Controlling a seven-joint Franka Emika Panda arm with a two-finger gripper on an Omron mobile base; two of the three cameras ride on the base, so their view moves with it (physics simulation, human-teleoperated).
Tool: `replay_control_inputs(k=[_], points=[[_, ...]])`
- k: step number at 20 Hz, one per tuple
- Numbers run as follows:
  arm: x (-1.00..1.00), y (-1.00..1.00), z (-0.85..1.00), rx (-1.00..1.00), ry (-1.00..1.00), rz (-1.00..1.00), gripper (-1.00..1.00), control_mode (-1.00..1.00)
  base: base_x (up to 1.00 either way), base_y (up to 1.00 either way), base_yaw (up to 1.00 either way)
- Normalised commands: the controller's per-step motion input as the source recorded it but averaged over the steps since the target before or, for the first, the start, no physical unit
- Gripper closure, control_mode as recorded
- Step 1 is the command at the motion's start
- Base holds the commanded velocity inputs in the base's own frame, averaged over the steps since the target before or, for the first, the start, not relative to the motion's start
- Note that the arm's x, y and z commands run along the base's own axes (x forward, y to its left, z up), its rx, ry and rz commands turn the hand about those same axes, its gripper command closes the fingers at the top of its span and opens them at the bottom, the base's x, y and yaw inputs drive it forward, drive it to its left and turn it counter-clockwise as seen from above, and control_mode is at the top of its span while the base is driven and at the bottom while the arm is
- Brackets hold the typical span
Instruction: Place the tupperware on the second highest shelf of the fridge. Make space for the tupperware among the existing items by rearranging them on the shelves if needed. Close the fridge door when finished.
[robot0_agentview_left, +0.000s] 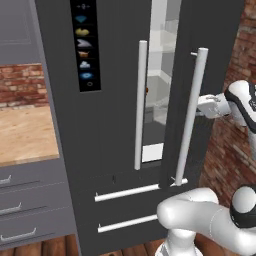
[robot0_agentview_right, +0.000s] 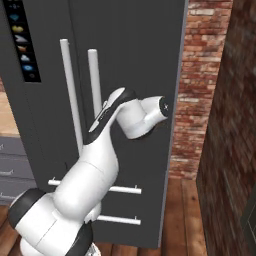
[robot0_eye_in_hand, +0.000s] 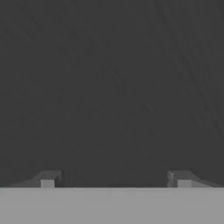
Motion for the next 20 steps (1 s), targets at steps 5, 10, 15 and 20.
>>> replay_control_inputs(k=[5,10,15,20], points=[[0.79,0.68,0.00,-0.01,-0.01,-0.07,-1.00,-1.00,0.00,0.00,0.00],[0.81,0.42,0.00,0.00,0.00,-0.07,-1.00,-1.00,0.00,0.00,0.00],[0.76,0.25,0.00,0.00,0.00,-0.09,-1.00,-1.00,0.00,0.00,0.00],[0.81,0.26,-0.21,-0.02,-0.09,-0.29,-1.00,-1.00,0.00,0.00,0.00]])
